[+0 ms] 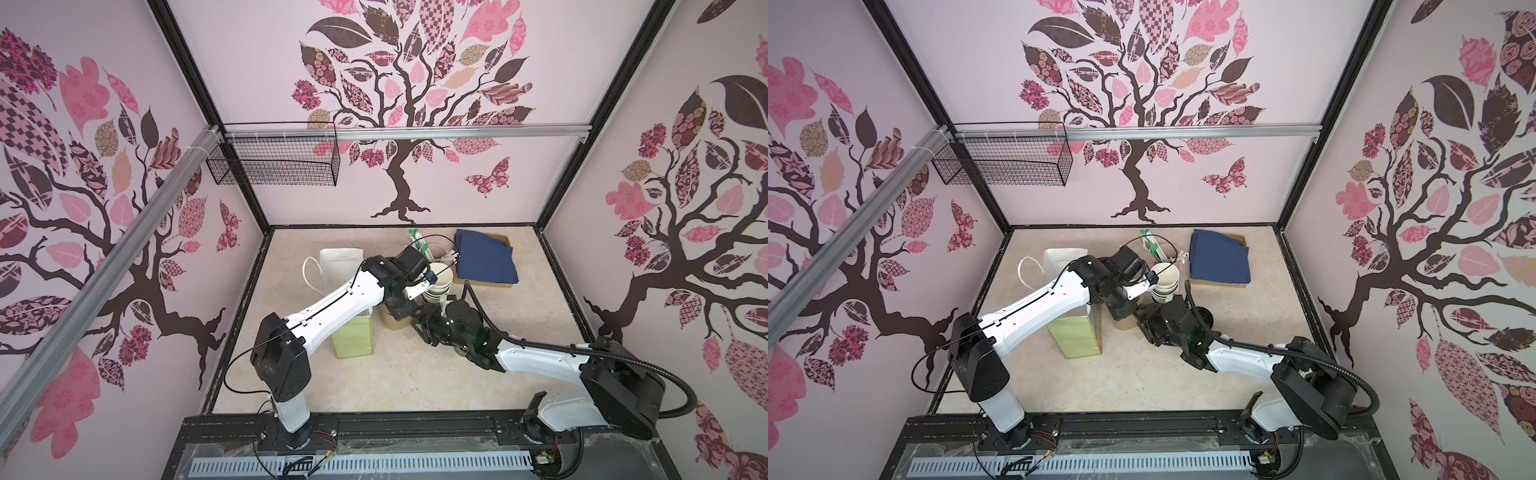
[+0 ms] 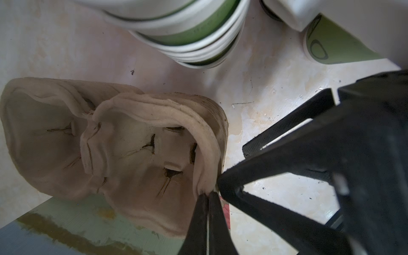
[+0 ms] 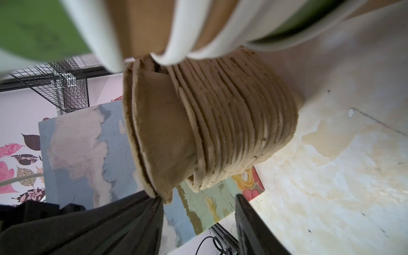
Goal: Pack a coffee takeout order
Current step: Separate the cup tray.
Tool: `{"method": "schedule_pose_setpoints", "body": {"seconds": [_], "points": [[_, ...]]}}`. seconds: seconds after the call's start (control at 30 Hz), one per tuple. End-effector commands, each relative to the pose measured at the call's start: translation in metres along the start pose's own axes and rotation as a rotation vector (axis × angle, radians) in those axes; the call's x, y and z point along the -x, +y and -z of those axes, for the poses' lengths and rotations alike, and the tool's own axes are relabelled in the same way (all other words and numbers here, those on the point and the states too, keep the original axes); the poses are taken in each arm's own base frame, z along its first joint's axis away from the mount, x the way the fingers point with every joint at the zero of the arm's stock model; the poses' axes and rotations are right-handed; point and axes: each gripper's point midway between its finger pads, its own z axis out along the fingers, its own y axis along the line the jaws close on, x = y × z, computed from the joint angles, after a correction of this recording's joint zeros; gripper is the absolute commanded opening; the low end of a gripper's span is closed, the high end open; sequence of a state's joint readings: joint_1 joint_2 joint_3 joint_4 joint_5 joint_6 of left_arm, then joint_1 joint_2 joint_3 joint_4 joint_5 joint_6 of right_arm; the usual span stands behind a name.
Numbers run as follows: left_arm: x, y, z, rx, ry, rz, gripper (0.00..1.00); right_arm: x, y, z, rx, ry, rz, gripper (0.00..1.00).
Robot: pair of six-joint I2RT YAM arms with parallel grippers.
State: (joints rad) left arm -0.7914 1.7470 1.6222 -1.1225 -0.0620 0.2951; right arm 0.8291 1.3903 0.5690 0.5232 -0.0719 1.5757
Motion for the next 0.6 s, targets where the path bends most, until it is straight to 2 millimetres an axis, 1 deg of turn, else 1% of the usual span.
{"method": "schedule_pose_setpoints", "body": {"seconds": [0.0, 0.27, 0.57], "points": [[0.006, 0.002, 0.005, -0.002, -0.029, 0.005, 0.00, -0.001, -0.001, -0.005, 0.003, -0.002, -0.012, 0.55], [0.007, 0.002, 0.006, -0.003, -0.031, 0.006, 0.00, 0.001, -0.003, -0.007, -0.002, -0.008, -0.022, 0.55], [0.010, 0.005, 0.013, 0.007, -0.050, 0.006, 0.00, 0.005, -0.023, -0.008, -0.070, -0.031, -0.044, 0.55]]}}
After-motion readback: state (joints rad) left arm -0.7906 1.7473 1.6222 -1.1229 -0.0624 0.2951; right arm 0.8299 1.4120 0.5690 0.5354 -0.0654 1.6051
